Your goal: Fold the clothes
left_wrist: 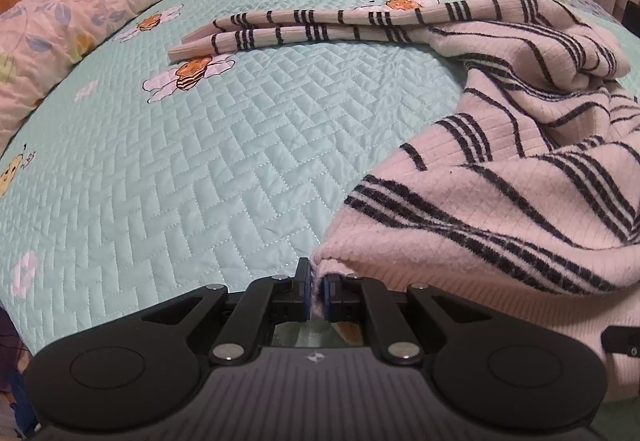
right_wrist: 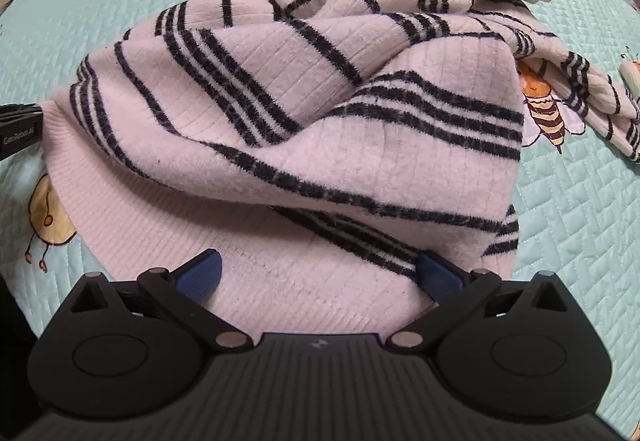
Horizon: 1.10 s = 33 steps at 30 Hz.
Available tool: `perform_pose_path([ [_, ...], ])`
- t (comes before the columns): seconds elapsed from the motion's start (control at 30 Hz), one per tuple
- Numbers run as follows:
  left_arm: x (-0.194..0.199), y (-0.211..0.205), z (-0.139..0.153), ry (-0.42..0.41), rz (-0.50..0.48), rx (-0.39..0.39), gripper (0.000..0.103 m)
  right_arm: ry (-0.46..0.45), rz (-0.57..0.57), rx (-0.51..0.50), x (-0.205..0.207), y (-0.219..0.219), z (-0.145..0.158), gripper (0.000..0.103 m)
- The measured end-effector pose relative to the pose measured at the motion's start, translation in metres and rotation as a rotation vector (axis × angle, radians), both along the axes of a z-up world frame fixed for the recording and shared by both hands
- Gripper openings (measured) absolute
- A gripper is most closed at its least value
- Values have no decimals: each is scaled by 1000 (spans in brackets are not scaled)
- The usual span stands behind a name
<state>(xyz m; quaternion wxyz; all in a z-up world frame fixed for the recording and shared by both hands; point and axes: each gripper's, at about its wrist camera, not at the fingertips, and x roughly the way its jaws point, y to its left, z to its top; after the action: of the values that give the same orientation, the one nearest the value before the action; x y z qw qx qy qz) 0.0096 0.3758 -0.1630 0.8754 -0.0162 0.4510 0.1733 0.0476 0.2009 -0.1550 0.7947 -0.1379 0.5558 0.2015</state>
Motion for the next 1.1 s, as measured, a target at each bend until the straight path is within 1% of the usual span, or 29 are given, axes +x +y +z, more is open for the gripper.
perform_pose_path([
  [0.1,4,-2,-1,11,-12,11,5,9,-11,0,2,-1,0,103],
  [0.23,10,0,1,34,-29,3,5,20,-17,-18,6,5,0,103],
  [0.4,13,4,2,61,-47,-20,5,31,-39,-50,11,13,0,103],
  [0.47,14,7,2,66,-47,-40,5,40,-43,-58,14,20,0,103],
  [0.6,15,9,2,71,-58,-54,5,47,-47,-65,17,24,0,103],
  [0.83,12,11,0,58,-74,-60,5,15,-72,-79,17,44,-3,103],
  [0.9,12,12,0,54,-76,-64,5,1,-80,-79,15,50,-9,103],
  [1.1,11,11,-1,46,-78,-63,5,-27,-103,-79,10,56,-11,103],
])
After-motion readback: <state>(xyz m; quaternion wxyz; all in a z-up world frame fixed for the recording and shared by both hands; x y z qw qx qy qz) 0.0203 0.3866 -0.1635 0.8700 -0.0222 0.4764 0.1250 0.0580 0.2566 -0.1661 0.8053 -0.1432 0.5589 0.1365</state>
